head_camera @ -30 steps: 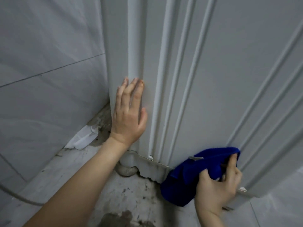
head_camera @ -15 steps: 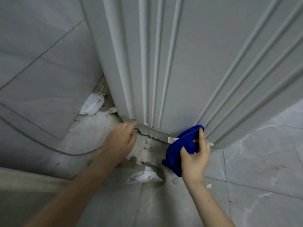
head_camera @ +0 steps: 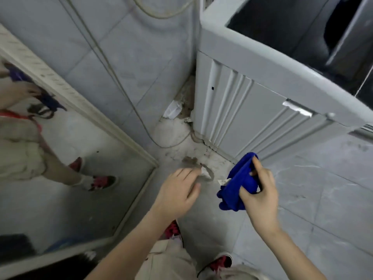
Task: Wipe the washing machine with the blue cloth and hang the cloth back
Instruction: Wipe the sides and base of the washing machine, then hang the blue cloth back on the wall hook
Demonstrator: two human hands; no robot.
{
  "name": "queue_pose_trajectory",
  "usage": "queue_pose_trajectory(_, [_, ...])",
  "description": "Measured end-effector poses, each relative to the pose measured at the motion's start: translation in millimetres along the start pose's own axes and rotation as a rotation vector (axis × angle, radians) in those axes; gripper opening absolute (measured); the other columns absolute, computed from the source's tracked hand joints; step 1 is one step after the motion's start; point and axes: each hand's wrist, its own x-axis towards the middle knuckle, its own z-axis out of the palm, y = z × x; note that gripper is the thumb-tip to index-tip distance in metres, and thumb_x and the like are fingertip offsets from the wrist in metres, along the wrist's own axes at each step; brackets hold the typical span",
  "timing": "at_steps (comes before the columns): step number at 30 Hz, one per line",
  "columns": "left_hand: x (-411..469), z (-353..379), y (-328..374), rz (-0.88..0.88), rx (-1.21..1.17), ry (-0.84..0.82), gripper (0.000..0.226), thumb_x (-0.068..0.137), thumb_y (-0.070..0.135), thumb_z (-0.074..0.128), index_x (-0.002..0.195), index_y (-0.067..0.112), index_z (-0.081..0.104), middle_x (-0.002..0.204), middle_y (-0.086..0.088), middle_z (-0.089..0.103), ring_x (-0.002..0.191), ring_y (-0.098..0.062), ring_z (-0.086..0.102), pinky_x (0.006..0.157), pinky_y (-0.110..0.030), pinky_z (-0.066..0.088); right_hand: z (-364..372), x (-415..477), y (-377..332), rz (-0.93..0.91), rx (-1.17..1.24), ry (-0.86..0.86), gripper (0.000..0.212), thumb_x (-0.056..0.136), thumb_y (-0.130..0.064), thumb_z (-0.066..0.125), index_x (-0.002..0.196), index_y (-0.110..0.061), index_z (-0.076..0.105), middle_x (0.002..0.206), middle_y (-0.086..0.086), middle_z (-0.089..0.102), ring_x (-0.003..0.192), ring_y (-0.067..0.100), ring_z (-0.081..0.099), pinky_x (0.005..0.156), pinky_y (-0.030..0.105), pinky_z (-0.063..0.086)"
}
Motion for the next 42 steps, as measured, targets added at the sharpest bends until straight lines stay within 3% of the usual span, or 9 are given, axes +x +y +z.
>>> queue_pose_trajectory(4, [-36.4, -108.9, 60.4, 0.025, 0.033, 0.115, 0.047, 0.099, 0.035, 0.042, 0.140, 0.015, 0.053, 0.138, 0.004, 0.056, 0.130, -0.012, 0.046, 0.111, -0.022, 0.030, -36.7, -23.5, -113.8, -0.094, -0.046, -0.098, 0.079, 0.074, 0.018, 0.062, 0.137, -0.029, 0.052, 0.105, -0.005, 0.051, 0.101, 0.000, 0.052, 0.082, 0.005, 0.040])
queue_pose_trajectory(10, [-72.7, -221.1, 104.8, 0.001, 0.041, 0.340, 0.047, 0.098, 0.034, 0.041, 0.140, 0.013, 0.050, 0.139, 0.001, 0.054, 0.130, -0.012, 0.044, 0.110, -0.014, 0.021, -52.2, -45.1, -229.5, -0.217, -0.104, -0.180, 0.082, 0.075, 0.014, 0.061, 0.136, -0.039, 0.047, 0.106, -0.008, 0.049, 0.103, -0.002, 0.051, 0.085, 0.009, 0.041])
queue_pose_trajectory(14, [-93.5, -242.6, 92.2, 0.026, 0.099, 0.376, 0.043, 0.098, 0.032, 0.041, 0.133, 0.012, 0.056, 0.129, 0.001, 0.060, 0.121, -0.015, 0.052, 0.104, -0.021, 0.035, -33.6, -51.2, -248.3, -0.270, -0.053, -0.132, 0.083, 0.074, 0.013, 0.063, 0.128, -0.047, 0.047, 0.102, -0.019, 0.049, 0.101, 0.002, 0.053, 0.083, 0.014, 0.045])
queue_pose_trajectory(18, [-119.5, -244.1, 75.4, -0.073, 0.142, 0.364, 0.046, 0.097, 0.036, 0.039, 0.129, 0.011, 0.061, 0.125, 0.000, 0.063, 0.118, -0.019, 0.056, 0.097, -0.036, 0.047, -10.4, -49.2, -259.0, -0.269, 0.008, -0.143, 0.076, 0.077, 0.010, 0.065, 0.127, -0.045, 0.047, 0.105, -0.013, 0.051, 0.099, 0.003, 0.054, 0.085, 0.024, 0.047])
queue_pose_trajectory(22, [-137.6, -249.8, 70.1, -0.163, 0.142, 0.473, 0.043, 0.096, 0.035, 0.042, 0.126, 0.012, 0.063, 0.120, 0.003, 0.065, 0.115, -0.013, 0.056, 0.099, -0.023, 0.039, 1.8, -34.5, -274.7, -0.309, 0.037, -0.200, 0.072, 0.079, 0.006, 0.068, 0.129, -0.043, 0.047, 0.105, -0.012, 0.052, 0.099, 0.001, 0.054, 0.082, 0.017, 0.044])
queue_pose_trajectory(28, [-143.3, -261.4, 94.4, -0.265, 0.230, 0.713, 0.038, 0.094, 0.025, 0.048, 0.122, 0.005, 0.064, 0.113, -0.003, 0.068, 0.107, -0.019, 0.060, 0.094, -0.021, 0.044, -1.7, -4.8, -300.3, -0.446, 0.067, -0.410, 0.072, 0.078, 0.009, 0.068, 0.127, -0.040, 0.048, 0.108, -0.010, 0.052, 0.099, -0.007, 0.052, 0.081, 0.003, 0.041])
queue_pose_trajectory(32, [-146.8, -251.2, 144.6, -0.416, 0.314, 0.848, 0.039, 0.094, 0.024, 0.047, 0.121, 0.003, 0.065, 0.112, -0.009, 0.068, 0.101, -0.027, 0.062, 0.085, -0.036, 0.053, -16.0, 18.0, -307.2, -0.506, 0.120, -0.631, 0.073, 0.080, 0.005, 0.069, 0.123, -0.049, 0.047, 0.110, -0.010, 0.053, 0.104, 0.001, 0.055, 0.088, 0.017, 0.047])
queue_pose_trajectory(35, [-159.9, -209.2, 202.7, -0.601, 0.253, 0.963, 0.039, 0.096, 0.031, 0.046, 0.126, 0.011, 0.061, 0.115, -0.001, 0.064, 0.106, -0.016, 0.056, 0.091, -0.023, 0.042, -28.7, 26.1, -301.6, -0.582, 0.126, -0.803, 0.078, 0.077, 0.012, 0.066, 0.123, -0.050, 0.049, 0.109, -0.015, 0.054, 0.106, 0.004, 0.055, 0.092, 0.027, 0.047])
queue_pose_trajectory(42, [-205.7, -66.1, 346.4, -1.113, 0.127, 0.962, 0.039, 0.097, 0.033, 0.044, 0.122, 0.010, 0.064, 0.111, -0.001, 0.066, 0.104, -0.021, 0.061, 0.090, -0.026, 0.041, -68.4, -25.0, -256.0, -0.732, 0.039, -1.249, 0.086, 0.071, 0.020, 0.065, 0.117, -0.051, 0.049, 0.102, -0.028, 0.053, 0.098, 0.002, 0.056, 0.084, 0.017, 0.047])
